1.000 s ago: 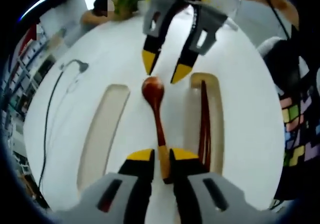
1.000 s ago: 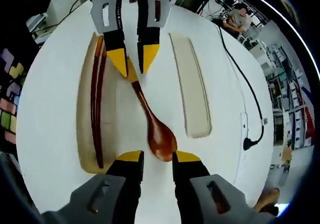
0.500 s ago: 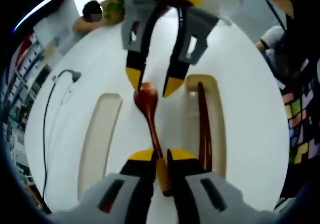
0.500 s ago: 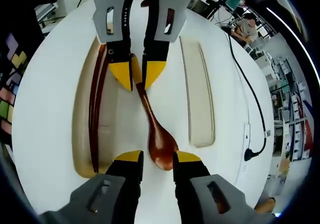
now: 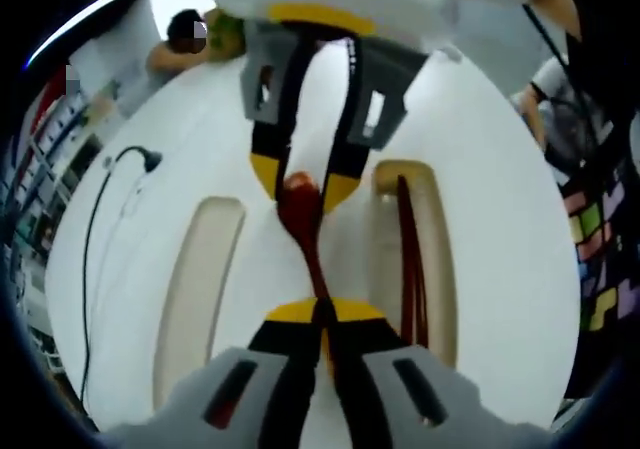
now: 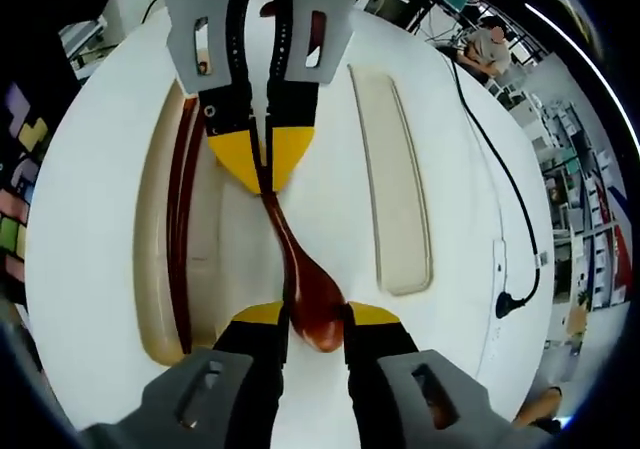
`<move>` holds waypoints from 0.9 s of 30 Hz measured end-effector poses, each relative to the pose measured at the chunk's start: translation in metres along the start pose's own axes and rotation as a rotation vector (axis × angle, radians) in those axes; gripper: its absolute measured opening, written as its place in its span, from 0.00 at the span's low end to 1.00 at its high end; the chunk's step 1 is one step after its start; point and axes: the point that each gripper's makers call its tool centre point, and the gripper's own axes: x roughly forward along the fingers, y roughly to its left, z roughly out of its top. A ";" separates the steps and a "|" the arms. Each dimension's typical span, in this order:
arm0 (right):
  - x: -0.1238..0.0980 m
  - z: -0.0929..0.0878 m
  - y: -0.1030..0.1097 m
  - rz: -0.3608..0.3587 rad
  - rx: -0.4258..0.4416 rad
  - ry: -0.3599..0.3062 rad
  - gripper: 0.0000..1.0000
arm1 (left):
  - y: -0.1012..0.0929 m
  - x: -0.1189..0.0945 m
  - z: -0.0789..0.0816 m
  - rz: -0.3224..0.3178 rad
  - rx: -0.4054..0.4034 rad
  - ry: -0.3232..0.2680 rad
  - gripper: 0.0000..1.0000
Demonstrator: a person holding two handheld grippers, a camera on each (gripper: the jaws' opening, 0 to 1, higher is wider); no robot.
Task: Arrange the utensils inside the cutlery case until each visible utensil rests in its matching compartment.
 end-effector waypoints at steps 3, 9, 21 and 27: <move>0.000 0.002 -0.002 0.014 0.015 -0.008 0.20 | 0.003 -0.001 -0.002 0.016 0.006 0.012 0.05; -0.002 0.005 -0.003 0.038 0.029 -0.009 0.18 | 0.008 0.002 -0.010 0.042 0.035 0.051 0.07; -0.007 0.020 -0.014 0.042 0.009 -0.060 0.07 | 0.019 -0.003 -0.016 0.089 -0.003 0.059 0.07; -0.003 0.023 -0.017 0.042 0.002 -0.077 0.05 | 0.021 -0.005 -0.020 0.108 -0.015 0.060 0.06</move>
